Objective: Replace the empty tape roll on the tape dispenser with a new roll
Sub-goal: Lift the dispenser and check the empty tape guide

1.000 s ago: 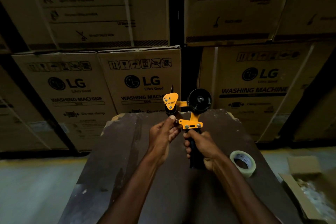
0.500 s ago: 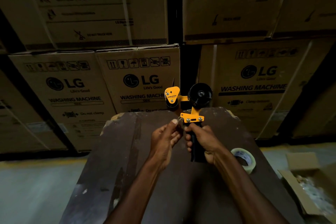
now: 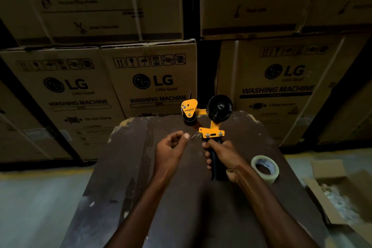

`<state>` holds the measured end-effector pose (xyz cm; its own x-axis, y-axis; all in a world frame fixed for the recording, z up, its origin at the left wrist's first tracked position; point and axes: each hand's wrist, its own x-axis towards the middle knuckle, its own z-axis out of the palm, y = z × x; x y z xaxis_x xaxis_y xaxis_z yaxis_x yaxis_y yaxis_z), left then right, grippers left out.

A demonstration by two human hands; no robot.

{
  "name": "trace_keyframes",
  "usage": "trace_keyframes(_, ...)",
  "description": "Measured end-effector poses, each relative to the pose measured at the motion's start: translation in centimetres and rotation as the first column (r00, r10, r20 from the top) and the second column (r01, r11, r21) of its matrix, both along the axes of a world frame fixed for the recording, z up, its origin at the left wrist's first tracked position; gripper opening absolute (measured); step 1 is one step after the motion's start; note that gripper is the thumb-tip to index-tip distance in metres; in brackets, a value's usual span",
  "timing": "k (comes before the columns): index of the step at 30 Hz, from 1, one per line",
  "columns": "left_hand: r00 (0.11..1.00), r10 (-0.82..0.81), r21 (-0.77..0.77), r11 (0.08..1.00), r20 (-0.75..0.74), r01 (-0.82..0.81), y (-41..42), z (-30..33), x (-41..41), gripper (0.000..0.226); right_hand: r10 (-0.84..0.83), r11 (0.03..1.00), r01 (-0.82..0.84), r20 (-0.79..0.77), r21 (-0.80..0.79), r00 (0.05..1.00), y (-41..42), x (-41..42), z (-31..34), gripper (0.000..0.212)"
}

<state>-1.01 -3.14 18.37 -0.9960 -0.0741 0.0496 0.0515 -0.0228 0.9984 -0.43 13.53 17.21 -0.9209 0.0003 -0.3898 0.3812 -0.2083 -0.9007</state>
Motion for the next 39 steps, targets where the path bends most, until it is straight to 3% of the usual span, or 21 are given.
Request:
trace_keyframes(6, 1.000, 0.008, -0.047, 0.999, -0.006, -0.008, -0.8, -2.2, 1.3, 0.019, -0.006, 1.000, 0.005, 0.086, 0.006, 0.996, -0.3, 1.6, -3.7, 0.009)
trace_keyframes(20, 0.972, -0.126, -0.089, 0.985, 0.197, 0.146, -1.7, -9.4, 5.0, 0.016, 0.003, 0.996, -0.043, 0.433, 0.082, 0.901, -2.1, 7.4, -16.7, 0.018)
trace_keyframes(31, 0.956, -0.141, -0.116, 0.978, 0.256, 0.175, -2.8, -12.1, 5.3, 0.028, 0.001, 0.995, -0.053, 0.516, 0.086, 0.857, -2.1, 9.7, -19.7, 0.013)
trace_keyframes(36, 0.947, -0.198, -0.093, 0.969, 0.253, 0.227, -2.3, -12.7, 5.0, 0.029, -0.013, 0.963, -0.103, 0.425, 0.249, 0.905, -1.7, 10.4, -19.9, 0.026)
trace_keyframes(39, 0.932, -0.258, -0.077, 0.955, 0.256, 0.285, -1.7, -13.1, 4.8, 0.032, 0.004, 0.781, -0.200, 0.316, 0.591, 0.949, -0.8, 10.9, -20.0, 0.043)
